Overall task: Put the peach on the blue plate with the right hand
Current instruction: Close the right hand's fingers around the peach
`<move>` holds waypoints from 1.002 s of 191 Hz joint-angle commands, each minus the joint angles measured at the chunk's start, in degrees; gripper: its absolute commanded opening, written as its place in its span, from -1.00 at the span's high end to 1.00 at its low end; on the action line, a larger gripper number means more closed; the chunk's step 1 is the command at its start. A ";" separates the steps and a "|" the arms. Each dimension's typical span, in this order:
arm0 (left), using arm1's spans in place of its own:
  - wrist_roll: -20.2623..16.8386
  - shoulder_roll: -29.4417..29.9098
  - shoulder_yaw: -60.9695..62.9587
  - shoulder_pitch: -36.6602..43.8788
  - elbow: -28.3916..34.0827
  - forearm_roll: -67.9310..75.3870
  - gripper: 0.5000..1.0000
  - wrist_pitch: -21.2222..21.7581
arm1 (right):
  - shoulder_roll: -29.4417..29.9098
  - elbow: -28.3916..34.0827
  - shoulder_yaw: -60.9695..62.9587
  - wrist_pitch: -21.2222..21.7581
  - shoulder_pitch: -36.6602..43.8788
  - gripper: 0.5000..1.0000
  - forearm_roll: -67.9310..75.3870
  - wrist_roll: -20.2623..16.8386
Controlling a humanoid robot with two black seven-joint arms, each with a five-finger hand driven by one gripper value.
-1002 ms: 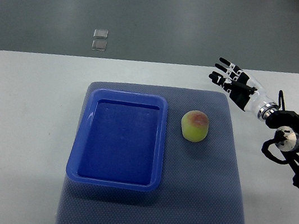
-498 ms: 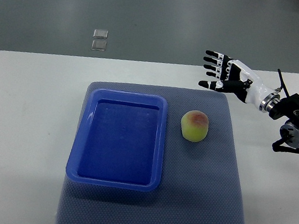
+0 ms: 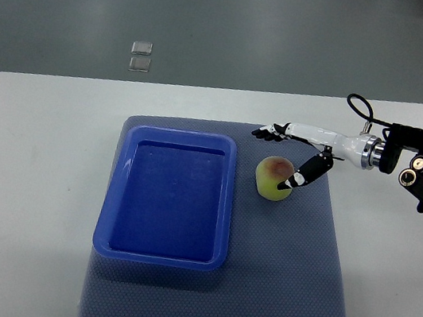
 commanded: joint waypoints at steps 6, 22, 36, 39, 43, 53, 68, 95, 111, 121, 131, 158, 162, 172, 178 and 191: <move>0.01 0.00 0.00 -0.04 0.00 -0.01 -1.00 0.00 | -0.57 0.01 -7.29 -0.29 4.71 -0.72 -0.77 0.50; 0.01 0.00 0.00 0.05 0.00 -0.01 -1.00 0.00 | -0.04 0.01 -10.10 -0.56 5.86 -0.72 -1.47 0.50; 0.01 0.00 0.00 -0.04 0.00 -0.01 -1.00 0.00 | 0.22 -0.25 -11.77 -1.88 6.47 -0.72 -2.70 0.42; 0.01 0.00 0.00 -0.04 0.00 -0.01 -1.00 0.00 | 0.22 -0.42 -12.04 -2.49 6.47 -0.71 -2.79 0.33; 0.01 0.00 0.00 -0.04 0.00 -0.01 -1.00 0.00 | 0.22 -0.51 -12.13 -2.75 6.47 -0.72 -2.79 0.42; 0.01 0.00 0.00 -0.04 0.00 -0.01 -1.00 0.00 | 0.31 -0.78 -12.30 -3.90 6.38 -0.71 -2.79 0.42; 0.01 0.00 0.00 -0.04 0.00 -0.01 -1.00 0.00 | 0.40 -0.78 -12.30 -4.34 6.30 -0.71 -2.88 0.42; 0.01 0.00 0.00 -0.04 0.00 -0.01 -1.00 0.00 | 0.40 -0.95 -13.80 -4.42 6.38 -0.70 -2.97 0.42; 0.01 0.00 0.00 -0.04 0.00 -0.01 -1.00 0.00 | 0.40 -1.04 -14.50 -4.86 6.30 -0.69 -3.23 0.42; 0.01 0.00 0.00 -0.04 0.00 -0.01 -1.00 0.00 | 0.40 -1.04 -14.50 -5.83 6.12 -0.68 -3.23 0.42; 0.01 0.00 0.00 -0.04 0.00 -0.01 -1.00 0.00 | 0.48 -1.04 -15.02 -6.62 6.03 -0.66 -3.32 0.42; 0.01 0.00 0.00 0.05 0.00 -0.01 -1.00 0.00 | 0.66 -1.13 -17.31 -8.55 6.03 -0.61 -3.41 0.33; 0.01 0.00 0.00 -0.04 0.00 -0.01 -1.00 0.00 | 0.66 -1.13 -17.40 -8.73 6.03 -0.61 -3.41 0.33; 0.01 0.00 0.00 -0.04 0.00 -0.01 -1.00 0.00 | 0.66 -1.39 -17.75 -8.99 5.95 -0.60 -3.41 0.33; 0.01 0.00 0.00 -0.04 0.00 -0.01 -1.00 0.00 | 0.66 -1.66 -17.84 -8.99 5.95 -0.60 -3.41 0.33; 0.01 0.00 0.00 -0.04 0.00 -0.01 -1.00 0.00 | 1.27 -2.09 -17.93 -9.08 6.03 -0.56 -3.41 0.33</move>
